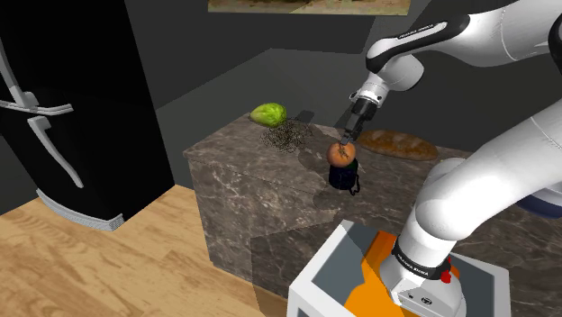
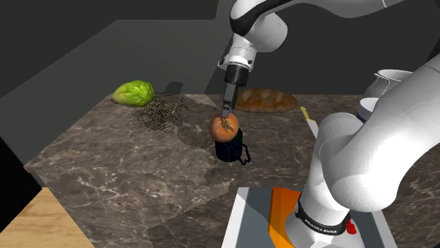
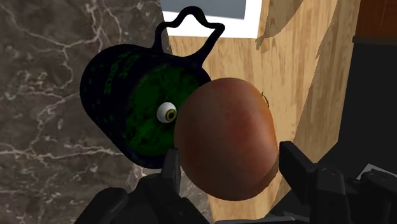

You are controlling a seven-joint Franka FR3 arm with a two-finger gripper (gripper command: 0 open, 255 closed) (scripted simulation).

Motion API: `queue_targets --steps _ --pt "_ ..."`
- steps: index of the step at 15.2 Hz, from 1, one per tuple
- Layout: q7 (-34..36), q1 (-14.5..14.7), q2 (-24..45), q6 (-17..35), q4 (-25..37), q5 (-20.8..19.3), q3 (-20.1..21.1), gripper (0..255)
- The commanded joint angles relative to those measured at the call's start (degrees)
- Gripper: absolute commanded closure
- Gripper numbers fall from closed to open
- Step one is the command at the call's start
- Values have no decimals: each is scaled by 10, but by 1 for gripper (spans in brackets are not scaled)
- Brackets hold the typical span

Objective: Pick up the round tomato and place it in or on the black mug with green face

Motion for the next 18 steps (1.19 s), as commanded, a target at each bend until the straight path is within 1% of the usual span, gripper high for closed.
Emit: queue_targets --steps 1,6,10,18 --pt "-1 0 3 1 -5 -4 -1 0" --pt "0 0 3 0 -4 -3 0 0" --pt "-1 -2 14 -70 71 -13 -18 0" --pt "-1 -2 14 -70 71 -13 -18 0"
